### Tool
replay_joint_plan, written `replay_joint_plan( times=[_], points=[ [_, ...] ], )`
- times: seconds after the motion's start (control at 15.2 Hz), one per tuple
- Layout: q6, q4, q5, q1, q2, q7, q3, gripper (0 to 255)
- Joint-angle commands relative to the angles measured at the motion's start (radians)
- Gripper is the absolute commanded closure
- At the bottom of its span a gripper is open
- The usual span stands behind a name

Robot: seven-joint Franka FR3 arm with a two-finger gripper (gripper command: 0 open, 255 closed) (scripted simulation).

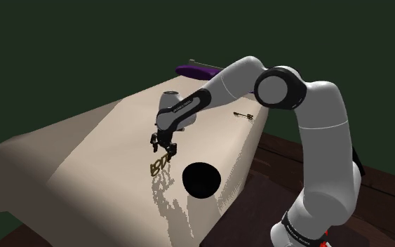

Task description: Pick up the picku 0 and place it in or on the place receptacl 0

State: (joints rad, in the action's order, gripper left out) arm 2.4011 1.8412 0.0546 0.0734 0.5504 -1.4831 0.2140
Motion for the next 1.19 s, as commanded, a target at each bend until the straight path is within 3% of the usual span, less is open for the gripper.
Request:
replay_joint_plan(
  times=[0.0, 0.4, 0.92, 0.99, 1.12],
  points=[
    [0.018, -0.014, -0.001, -0.004, 0.030, -0.017, -0.009, 0],
    [0.076, -0.024, -0.009, -0.018, 0.097, -0.022, -0.015, 0],
    [0.076, -0.024, -0.009, -0.018, 0.097, -0.022, -0.015, 0],
    [0.076, -0.024, -0.009, -0.018, 0.097, -0.022, -0.015, 255],
    [0.076, -0.024, -0.009, -0.018, 0.097, -0.022, -0.015, 255]
  ],
)
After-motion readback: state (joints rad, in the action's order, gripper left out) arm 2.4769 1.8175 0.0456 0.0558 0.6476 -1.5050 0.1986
